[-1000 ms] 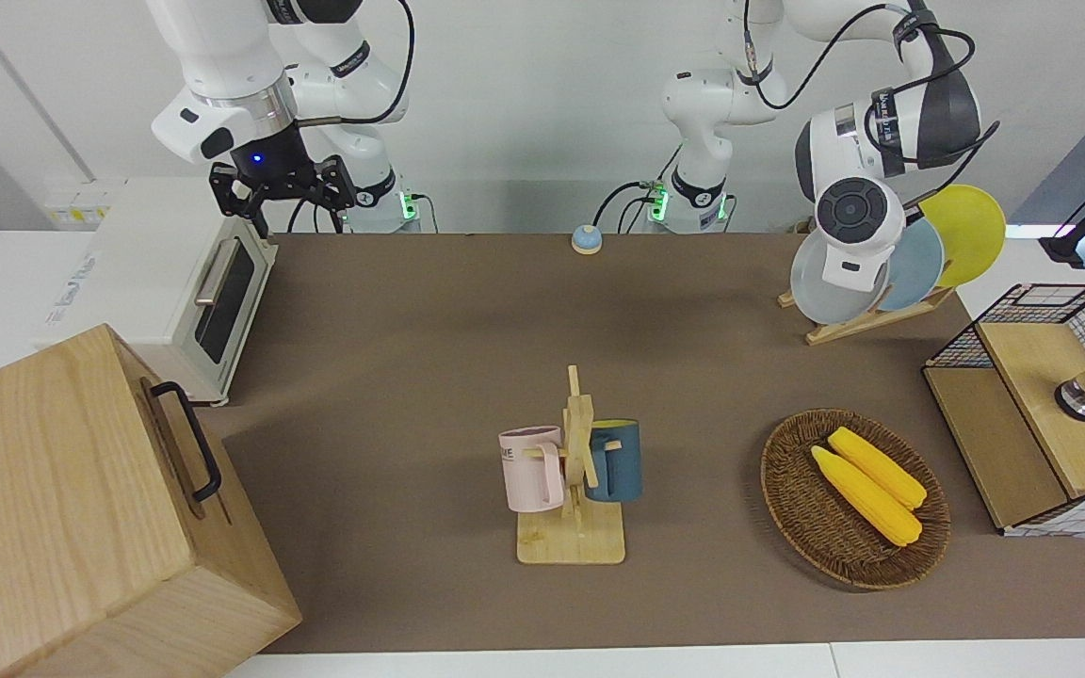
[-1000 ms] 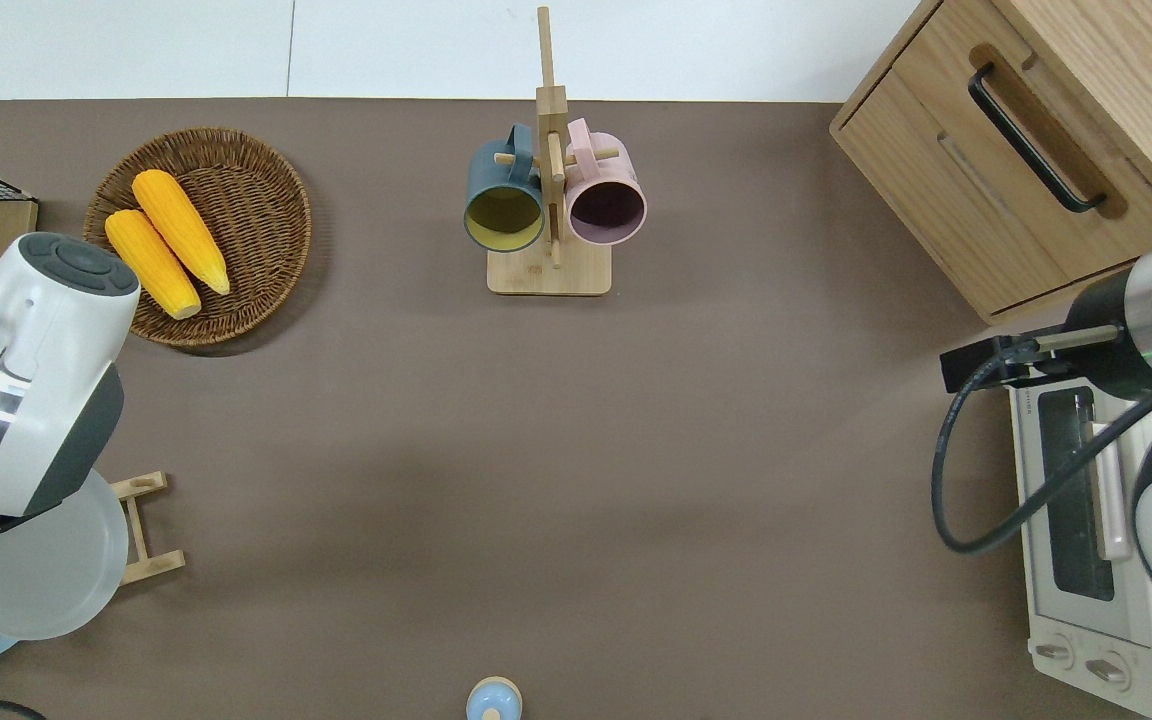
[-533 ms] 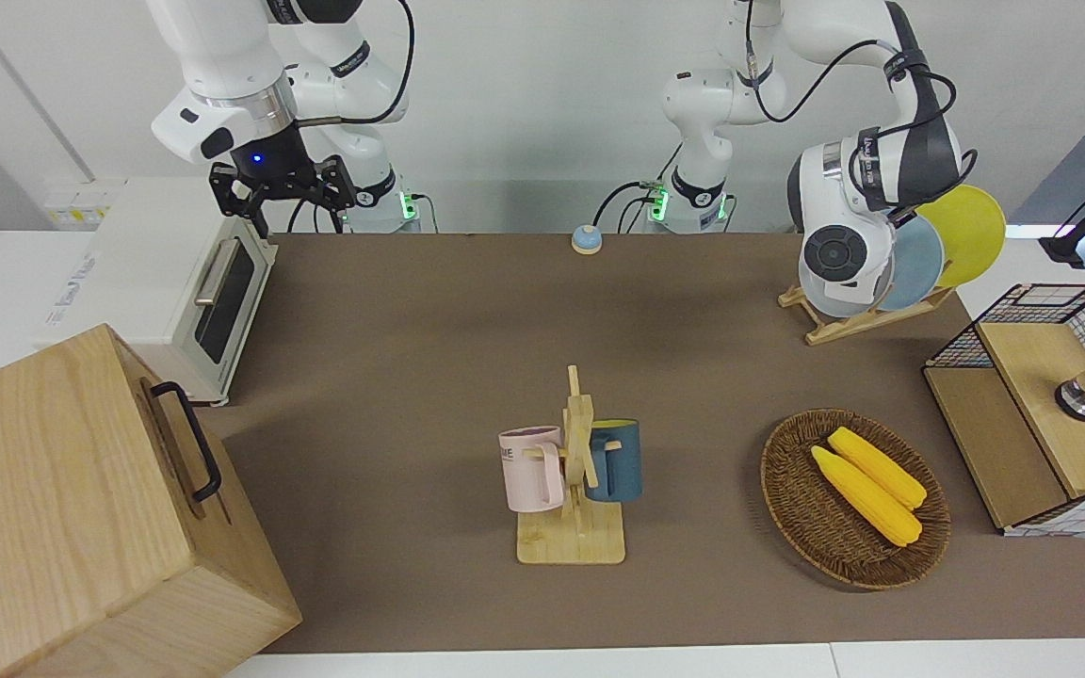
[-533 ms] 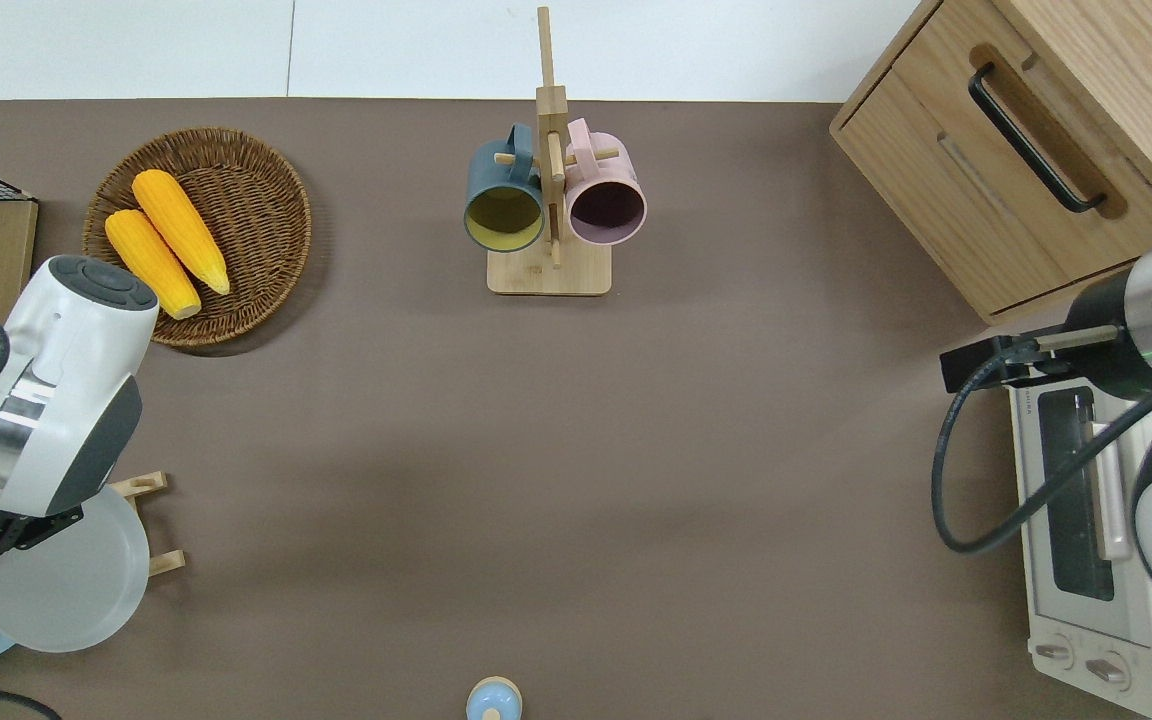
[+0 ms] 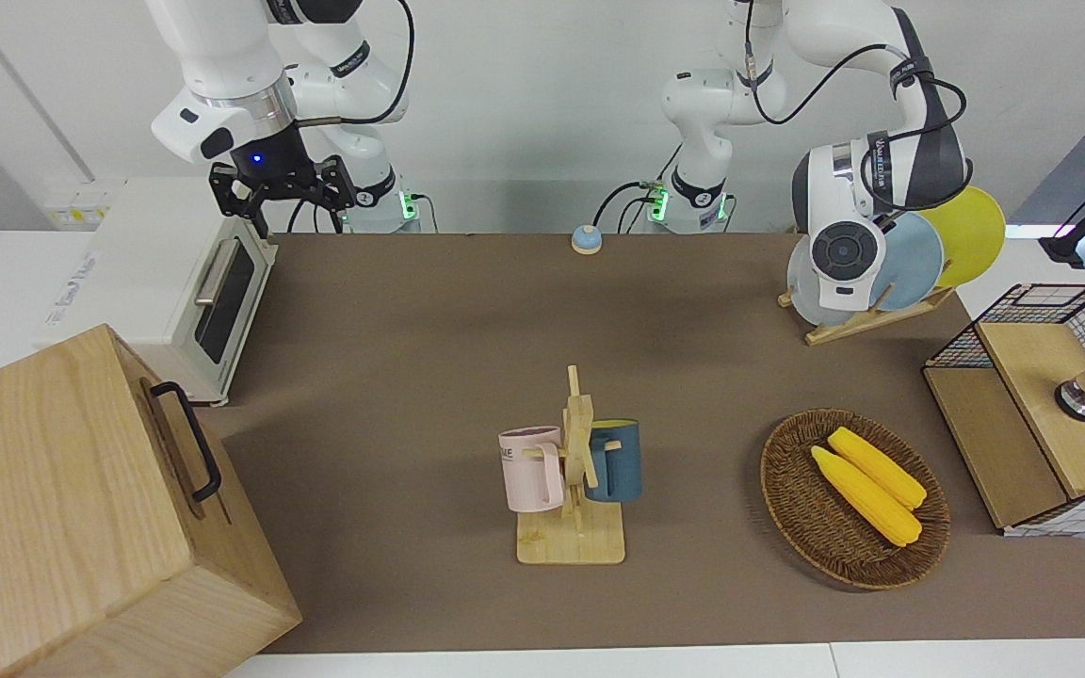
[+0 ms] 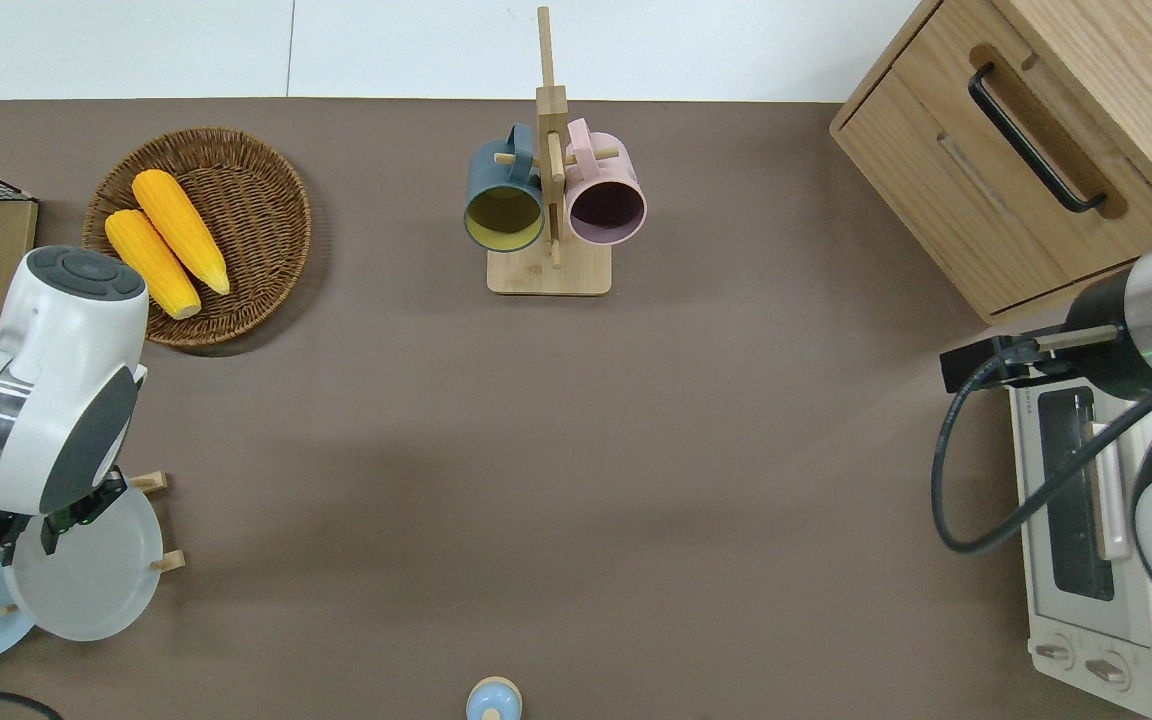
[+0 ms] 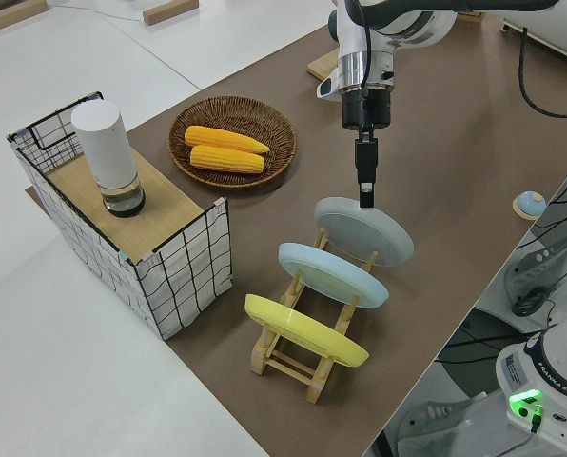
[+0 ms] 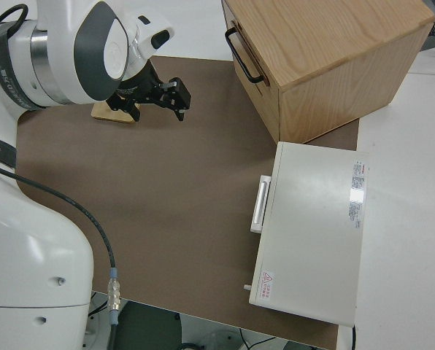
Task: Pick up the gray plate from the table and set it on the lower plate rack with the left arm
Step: 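Lower the upright plate into the rack's lower slot with the left gripper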
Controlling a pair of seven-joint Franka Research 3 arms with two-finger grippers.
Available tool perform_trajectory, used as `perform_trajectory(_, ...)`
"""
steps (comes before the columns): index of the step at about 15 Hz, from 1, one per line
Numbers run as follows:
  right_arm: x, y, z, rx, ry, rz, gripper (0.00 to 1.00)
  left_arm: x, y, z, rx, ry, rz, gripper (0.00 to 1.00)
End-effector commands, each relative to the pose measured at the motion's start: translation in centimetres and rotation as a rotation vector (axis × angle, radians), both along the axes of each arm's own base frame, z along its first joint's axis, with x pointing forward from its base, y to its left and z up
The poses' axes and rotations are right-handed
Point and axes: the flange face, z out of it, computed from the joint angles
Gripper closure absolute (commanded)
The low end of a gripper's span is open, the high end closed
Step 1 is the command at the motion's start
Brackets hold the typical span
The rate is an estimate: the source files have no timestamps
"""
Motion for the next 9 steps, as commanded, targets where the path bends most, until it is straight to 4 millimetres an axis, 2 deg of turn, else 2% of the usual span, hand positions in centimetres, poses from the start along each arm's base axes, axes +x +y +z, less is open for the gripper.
perform_trajectory(1, -0.2, -0.2, 0.4, -0.002, 0.002, -0.015, 0.017, 0.5, -1.1, -0.4, -0.072, -0.063, 0.03, 0.02)
perform_trajectory(6, -0.2, -0.2, 0.4, -0.002, 0.002, -0.015, 0.017, 1.1, -1.9, 0.1, -0.112, -0.108, 0.024, 0.01)
perform_trajectory(9, -0.2, -0.2, 0.4, -0.002, 0.004, -0.015, 0.017, 2.3, -2.1, 0.2, -0.131, -0.181, -0.022, 0.01)
